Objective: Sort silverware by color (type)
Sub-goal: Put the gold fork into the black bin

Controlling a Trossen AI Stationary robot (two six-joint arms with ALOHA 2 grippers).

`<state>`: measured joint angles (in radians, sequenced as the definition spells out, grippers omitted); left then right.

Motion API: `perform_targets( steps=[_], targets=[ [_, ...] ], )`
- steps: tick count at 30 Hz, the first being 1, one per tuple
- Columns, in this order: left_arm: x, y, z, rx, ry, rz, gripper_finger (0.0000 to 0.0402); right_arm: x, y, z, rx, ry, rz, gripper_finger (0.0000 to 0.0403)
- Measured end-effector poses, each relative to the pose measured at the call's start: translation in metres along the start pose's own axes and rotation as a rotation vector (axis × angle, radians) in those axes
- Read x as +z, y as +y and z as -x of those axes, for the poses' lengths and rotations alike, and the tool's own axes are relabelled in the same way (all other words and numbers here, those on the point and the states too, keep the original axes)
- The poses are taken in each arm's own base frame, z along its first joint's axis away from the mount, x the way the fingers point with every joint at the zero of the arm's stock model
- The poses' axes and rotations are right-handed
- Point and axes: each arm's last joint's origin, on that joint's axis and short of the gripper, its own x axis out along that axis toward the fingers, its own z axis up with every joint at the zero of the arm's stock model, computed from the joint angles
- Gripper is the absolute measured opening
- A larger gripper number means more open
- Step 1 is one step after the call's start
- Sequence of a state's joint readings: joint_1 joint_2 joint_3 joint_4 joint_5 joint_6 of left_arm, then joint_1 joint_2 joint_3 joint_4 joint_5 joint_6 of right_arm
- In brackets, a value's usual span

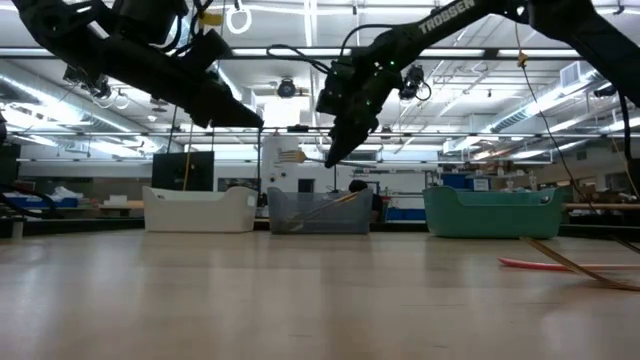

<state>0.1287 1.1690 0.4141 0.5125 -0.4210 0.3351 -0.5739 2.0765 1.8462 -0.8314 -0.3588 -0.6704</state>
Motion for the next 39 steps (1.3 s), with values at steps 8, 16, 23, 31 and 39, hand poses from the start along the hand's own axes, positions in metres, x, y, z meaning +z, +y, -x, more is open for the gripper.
perform_targets(
  steps=[8,16,23,31,39],
  targets=[
    [0.000,0.001,-0.001,0.007,0.004,-0.197,0.0183,0.007,0.003,0.017,0.013,0.015,-0.039,0.0028],
    [0.002,-0.003,0.001,-0.007,-0.019,-0.177,0.0183,0.013,0.003,0.026,0.014,0.023,-0.034,0.0028],
    [0.004,-0.007,0.003,-0.031,-0.024,0.072,0.0179,0.019,-0.004,0.017,-0.149,0.026,0.058,0.0028],
    [-0.005,-0.010,0.004,-0.052,0.063,0.174,0.0169,0.026,0.000,0.014,-0.306,0.136,0.178,0.0028],
    [-0.010,-0.012,0.004,-0.058,0.122,0.263,0.0169,0.022,0.013,-0.002,-0.402,0.319,0.349,0.0028]
  ],
)
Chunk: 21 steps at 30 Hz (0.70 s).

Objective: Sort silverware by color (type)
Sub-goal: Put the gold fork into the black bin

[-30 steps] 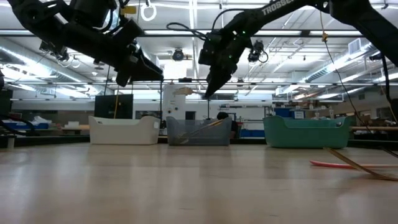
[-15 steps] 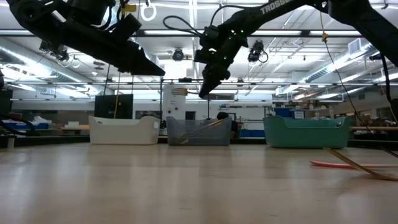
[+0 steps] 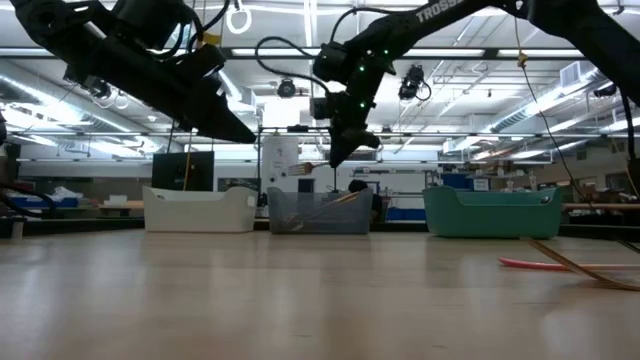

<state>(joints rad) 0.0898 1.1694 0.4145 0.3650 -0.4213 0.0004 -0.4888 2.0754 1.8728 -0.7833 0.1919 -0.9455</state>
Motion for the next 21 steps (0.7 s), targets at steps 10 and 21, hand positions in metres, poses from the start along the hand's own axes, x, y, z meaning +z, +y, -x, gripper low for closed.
perform_targets(
  steps=[10,21],
  targets=[
    [-0.001,0.000,0.000,0.013,0.177,0.070,0.0169,0.011,0.028,-0.017,-0.060,0.082,0.165,0.0028],
    [0.017,-0.016,0.008,-0.061,0.224,0.038,0.0169,0.017,0.043,-0.028,-0.025,-0.016,0.189,0.0028]
  ],
)
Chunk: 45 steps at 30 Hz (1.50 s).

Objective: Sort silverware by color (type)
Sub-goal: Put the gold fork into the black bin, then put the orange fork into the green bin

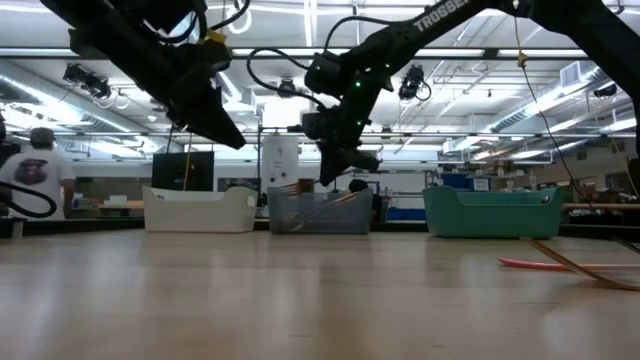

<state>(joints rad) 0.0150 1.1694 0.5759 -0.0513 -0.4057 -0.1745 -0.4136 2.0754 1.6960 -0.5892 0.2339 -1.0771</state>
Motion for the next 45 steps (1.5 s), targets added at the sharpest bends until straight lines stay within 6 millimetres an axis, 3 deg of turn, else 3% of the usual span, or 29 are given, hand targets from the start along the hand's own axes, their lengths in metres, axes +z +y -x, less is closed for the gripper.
perform_targets(
  steps=[10,18,21,26,35,45],
  targets=[
    [0.002,-0.003,0.002,-0.012,-0.008,-0.007,0.0169,-0.005,0.013,-0.017,-0.019,-0.031,0.010,0.0032],
    [-0.001,-0.007,0.004,-0.028,0.019,-0.035,0.0169,-0.005,0.015,-0.021,-0.052,-0.047,0.002,0.0091],
    [-0.005,-0.013,0.006,-0.099,0.047,-0.059,0.0169,-0.005,0.013,-0.020,-0.071,-0.008,-0.009,0.0119],
    [-0.011,-0.024,0.010,-0.394,0.145,-0.072,0.0169,0.003,0.007,-0.009,-0.102,0.028,-0.058,0.0148],
    [-0.031,-0.043,0.025,-0.511,0.302,-0.185,0.0169,0.017,0.013,-0.003,-0.114,0.039,-0.091,0.0151],
    [-0.035,-0.060,0.043,-0.543,0.383,-0.200,0.0169,0.031,0.021,0.006,-0.166,0.086,-0.122,0.0152]
  ],
)
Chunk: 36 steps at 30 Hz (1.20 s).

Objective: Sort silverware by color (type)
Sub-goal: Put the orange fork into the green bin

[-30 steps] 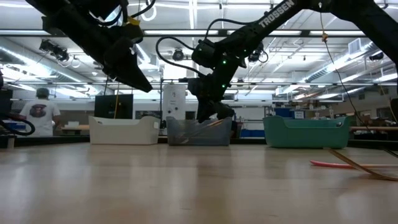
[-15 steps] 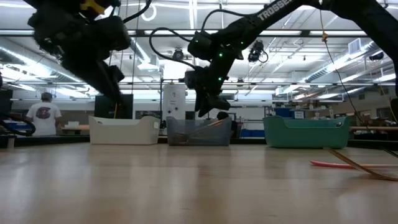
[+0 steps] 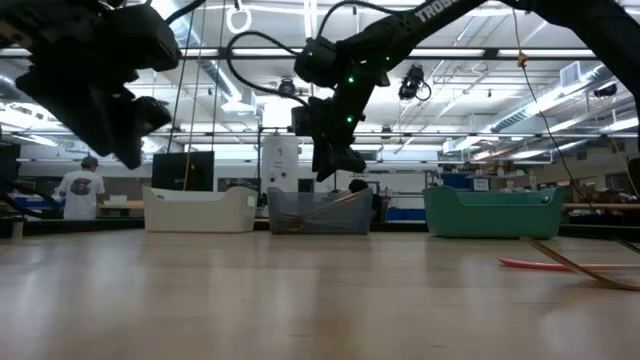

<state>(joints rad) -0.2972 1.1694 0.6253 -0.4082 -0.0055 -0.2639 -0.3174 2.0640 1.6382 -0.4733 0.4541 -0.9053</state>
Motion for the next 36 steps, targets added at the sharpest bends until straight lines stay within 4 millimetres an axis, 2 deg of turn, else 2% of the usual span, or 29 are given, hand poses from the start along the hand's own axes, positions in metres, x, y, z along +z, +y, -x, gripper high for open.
perform_targets(
  steps=[7,11,16,25,29,36],
  targets=[
    [-0.006,-0.021,0.006,-0.052,0.070,-0.106,0.0169,-0.001,-0.014,0.025,-0.057,-0.019,-0.143,0.0151],
    [-0.015,-0.040,0.007,-0.113,0.094,-0.195,0.0169,-0.004,-0.021,0.042,-0.064,-0.034,-0.247,0.0151],
    [-0.029,-0.065,0.002,-0.091,0.122,-0.254,0.0169,-0.003,-0.024,0.063,-0.062,-0.060,-0.376,0.0150],
    [-0.049,-0.098,-0.010,-0.093,0.164,-0.247,0.0169,0.011,-0.013,0.096,-0.013,-0.134,-0.473,0.0150],
    [-0.052,-0.114,-0.018,-0.066,0.207,-0.293,0.0169,0.019,-0.005,0.106,-0.003,-0.153,-0.491,0.0150],
    [-0.053,-0.137,-0.029,0.034,0.351,-0.336,0.0169,0.028,0.005,0.116,-0.086,-0.116,-0.512,0.0150]
  ],
)
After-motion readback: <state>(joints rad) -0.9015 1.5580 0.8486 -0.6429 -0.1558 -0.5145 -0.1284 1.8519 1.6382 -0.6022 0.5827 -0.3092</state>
